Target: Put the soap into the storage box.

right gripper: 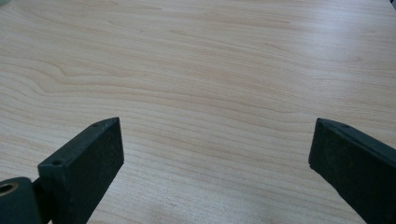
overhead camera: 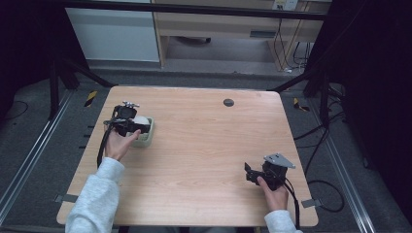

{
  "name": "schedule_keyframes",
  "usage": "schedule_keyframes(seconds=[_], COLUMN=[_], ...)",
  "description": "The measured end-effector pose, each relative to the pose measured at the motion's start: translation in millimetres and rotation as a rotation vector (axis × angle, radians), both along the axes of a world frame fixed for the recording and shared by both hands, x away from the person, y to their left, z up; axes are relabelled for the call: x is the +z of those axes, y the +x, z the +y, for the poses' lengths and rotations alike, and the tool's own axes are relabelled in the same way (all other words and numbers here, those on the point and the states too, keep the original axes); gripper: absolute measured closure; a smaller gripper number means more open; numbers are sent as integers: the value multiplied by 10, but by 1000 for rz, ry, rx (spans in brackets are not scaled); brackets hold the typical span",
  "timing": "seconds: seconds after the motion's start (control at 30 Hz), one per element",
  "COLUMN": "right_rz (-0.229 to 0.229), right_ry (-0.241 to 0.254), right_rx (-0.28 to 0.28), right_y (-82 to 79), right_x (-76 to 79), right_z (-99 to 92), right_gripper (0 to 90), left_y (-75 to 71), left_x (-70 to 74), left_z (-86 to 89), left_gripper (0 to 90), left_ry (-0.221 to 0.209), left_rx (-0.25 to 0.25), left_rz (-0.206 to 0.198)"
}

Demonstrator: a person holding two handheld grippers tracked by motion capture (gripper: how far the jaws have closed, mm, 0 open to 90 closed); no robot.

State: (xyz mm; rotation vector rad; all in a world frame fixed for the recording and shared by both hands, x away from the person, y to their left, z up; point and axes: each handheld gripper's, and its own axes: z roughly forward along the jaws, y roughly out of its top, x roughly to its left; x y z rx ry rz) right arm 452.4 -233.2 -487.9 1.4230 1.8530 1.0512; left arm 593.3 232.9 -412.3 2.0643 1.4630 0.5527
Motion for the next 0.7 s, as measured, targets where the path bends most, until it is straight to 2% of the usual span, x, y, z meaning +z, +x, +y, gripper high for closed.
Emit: schedule_keyframes(seconds=[0.37, 0.47, 0.7], right_rz=[-1, 0, 0], right_ry=[-1, -1, -4], right_rx=[2, 3, 2], right_y=[-4, -4, -5], right_x=[0, 0, -2], right_z=[0, 0, 1], right_gripper=[36, 36, 36], left_y=[160, 183, 240], left_x=[-149, -185, -269], left_z=[58, 53, 41], left_gripper=[242, 242, 242], left_ry=[-1, 19, 26], left_rx=[38, 34, 42], left_rz=[22, 29, 50])
